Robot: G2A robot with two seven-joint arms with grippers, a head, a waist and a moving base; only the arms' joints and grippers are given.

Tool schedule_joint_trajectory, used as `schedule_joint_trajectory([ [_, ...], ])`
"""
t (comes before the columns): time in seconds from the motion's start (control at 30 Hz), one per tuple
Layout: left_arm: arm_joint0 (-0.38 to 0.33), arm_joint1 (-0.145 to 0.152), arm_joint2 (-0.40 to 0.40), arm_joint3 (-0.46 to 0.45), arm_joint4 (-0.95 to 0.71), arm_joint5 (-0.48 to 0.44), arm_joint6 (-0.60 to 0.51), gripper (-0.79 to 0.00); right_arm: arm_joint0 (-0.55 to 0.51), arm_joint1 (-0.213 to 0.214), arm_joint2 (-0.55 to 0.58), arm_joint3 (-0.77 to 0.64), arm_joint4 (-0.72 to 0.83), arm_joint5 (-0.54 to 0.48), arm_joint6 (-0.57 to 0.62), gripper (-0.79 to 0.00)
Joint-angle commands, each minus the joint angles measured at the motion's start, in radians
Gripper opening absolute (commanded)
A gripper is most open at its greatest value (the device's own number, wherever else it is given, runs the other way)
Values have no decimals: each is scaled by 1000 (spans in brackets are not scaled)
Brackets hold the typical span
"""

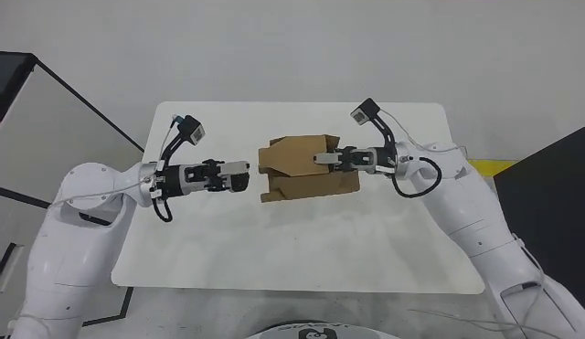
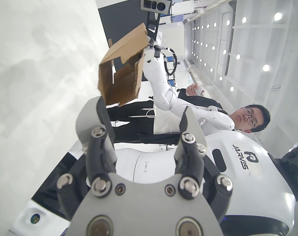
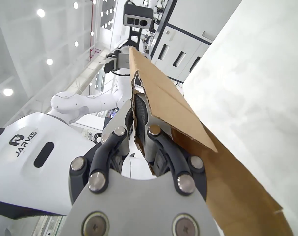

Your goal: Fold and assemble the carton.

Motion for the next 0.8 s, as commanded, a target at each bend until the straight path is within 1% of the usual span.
schedule_joint_trajectory([
  [0.0,11,1,-7,1,-2,10,14,0,-6,3,16,10,40,3,25,-785],
  [0.03,12,2,-12,-3,13,7,22,0,-8,3,21,14,58,3,39,-785],
  [0.23,12,2,-12,-3,13,7,22,0,-8,3,21,14,58,3,39,-785],
  [0.33,19,1,-1,-7,30,36,75,0,-23,3,19,2,63,29,12,-785],
  [0.47,19,3,5,-15,73,92,131,0,-31,1,22,9,125,72,41,-785],
  [0.7,19,3,5,-19,84,92,139,0,-29,2,24,12,128,76,47,-785],
  [0.77,25,3,13,-25,111,108,166,0,-38,1,23,-3,115,87,15,-785],
])
